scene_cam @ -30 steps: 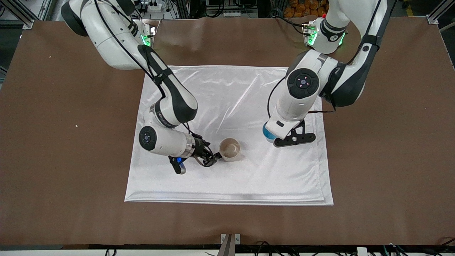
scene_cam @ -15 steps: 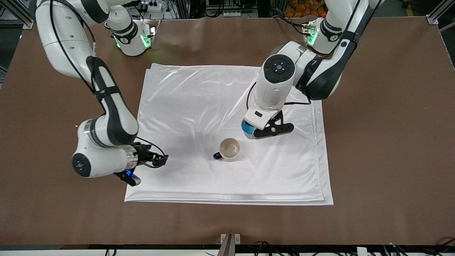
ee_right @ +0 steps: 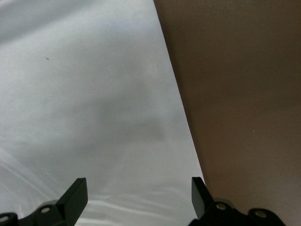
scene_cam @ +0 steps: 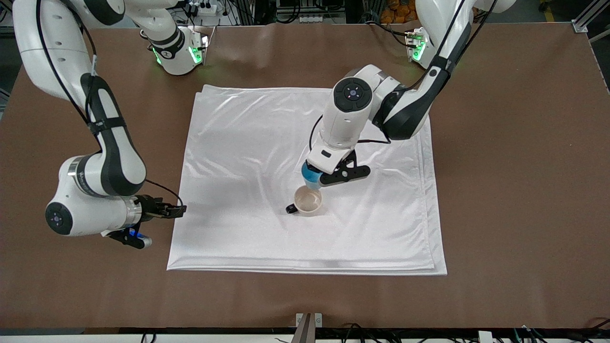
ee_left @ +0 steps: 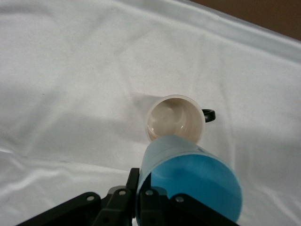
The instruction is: Place blue cup into white mug on cloth
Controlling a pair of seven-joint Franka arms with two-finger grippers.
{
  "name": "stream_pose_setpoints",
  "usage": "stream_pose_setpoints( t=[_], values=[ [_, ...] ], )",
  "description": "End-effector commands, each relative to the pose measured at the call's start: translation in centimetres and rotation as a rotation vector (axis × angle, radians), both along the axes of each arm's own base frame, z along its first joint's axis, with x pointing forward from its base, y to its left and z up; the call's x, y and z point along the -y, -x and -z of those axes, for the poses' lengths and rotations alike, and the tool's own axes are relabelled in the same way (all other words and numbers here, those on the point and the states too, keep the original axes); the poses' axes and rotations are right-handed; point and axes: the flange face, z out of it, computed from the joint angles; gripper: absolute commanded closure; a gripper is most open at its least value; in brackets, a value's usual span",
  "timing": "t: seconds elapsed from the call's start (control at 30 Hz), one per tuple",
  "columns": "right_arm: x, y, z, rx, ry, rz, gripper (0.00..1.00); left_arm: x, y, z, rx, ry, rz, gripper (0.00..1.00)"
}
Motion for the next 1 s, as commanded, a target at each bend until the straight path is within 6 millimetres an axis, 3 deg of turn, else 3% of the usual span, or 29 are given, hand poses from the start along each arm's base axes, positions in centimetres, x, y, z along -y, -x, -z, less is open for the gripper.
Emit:
stream_pose_setpoints(
  t=[0.0,0.13,0.43,0.8,0.97],
  values=[
    [-1.4,7.2,-3.1,0.121,0.067,-0.022,0.02,1.3,-0.4,0.9,0.009,0.044,-0.025,1.00],
    [-1.8,10.0,-4.9,0.169,0.085,-0.029,0.01,1.7,-0.6,2.4,0.011,0.052,-0.025,1.00],
    [-2.1,13.3,-12.1,0.123,0.151,-0.108,0.00,1.4,-1.7,4.9,0.031,0.062,-0.025,1.00],
    [-3.2,16.4,-17.1,0.082,0.172,-0.152,0.00,1.2,-2.4,6.7,0.046,0.078,-0.031,1.00],
    [-2.8,17.6,-19.0,0.072,0.177,-0.151,0.00,1.3,-2.4,7.0,0.048,0.081,-0.033,1.00]
  ],
)
